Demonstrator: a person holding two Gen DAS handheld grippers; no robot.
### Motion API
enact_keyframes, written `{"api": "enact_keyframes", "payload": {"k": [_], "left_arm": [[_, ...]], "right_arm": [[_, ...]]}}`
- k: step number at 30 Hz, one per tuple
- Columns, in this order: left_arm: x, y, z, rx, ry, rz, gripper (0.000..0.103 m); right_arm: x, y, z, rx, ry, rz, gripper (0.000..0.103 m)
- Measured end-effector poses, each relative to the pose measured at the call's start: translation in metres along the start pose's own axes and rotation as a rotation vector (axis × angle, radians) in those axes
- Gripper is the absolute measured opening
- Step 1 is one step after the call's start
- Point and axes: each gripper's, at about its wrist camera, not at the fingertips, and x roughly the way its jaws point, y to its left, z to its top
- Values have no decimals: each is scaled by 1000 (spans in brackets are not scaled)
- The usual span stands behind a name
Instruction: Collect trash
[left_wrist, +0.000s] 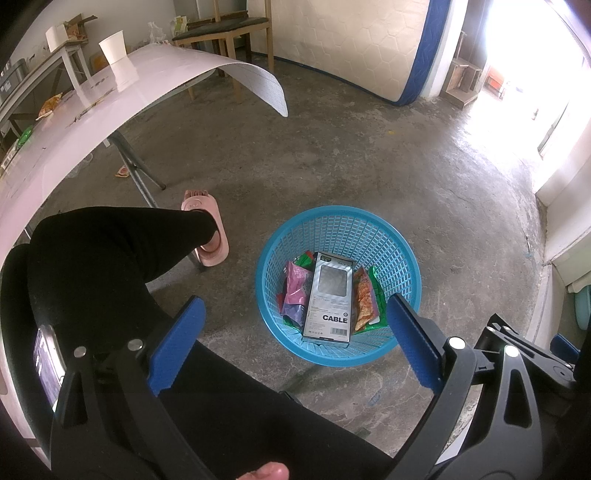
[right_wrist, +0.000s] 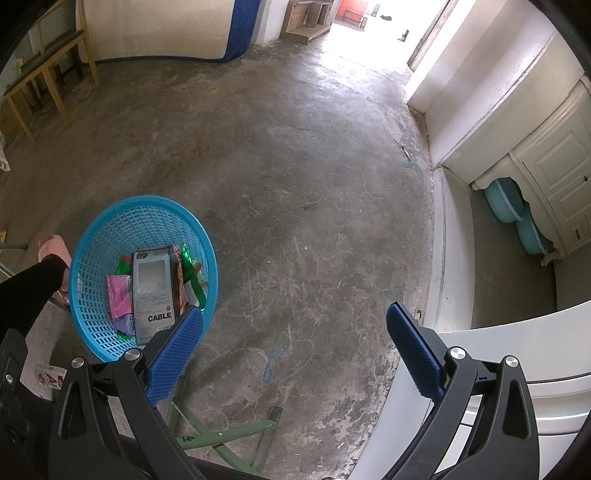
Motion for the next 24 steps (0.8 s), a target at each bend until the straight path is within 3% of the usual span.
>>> {"api": "enact_keyframes", "payload": {"k": [24], "left_arm": [[0,-2,1,0,0,-1,94]], "right_arm": [[1,-1,1,-3,-1,2,97]]}}
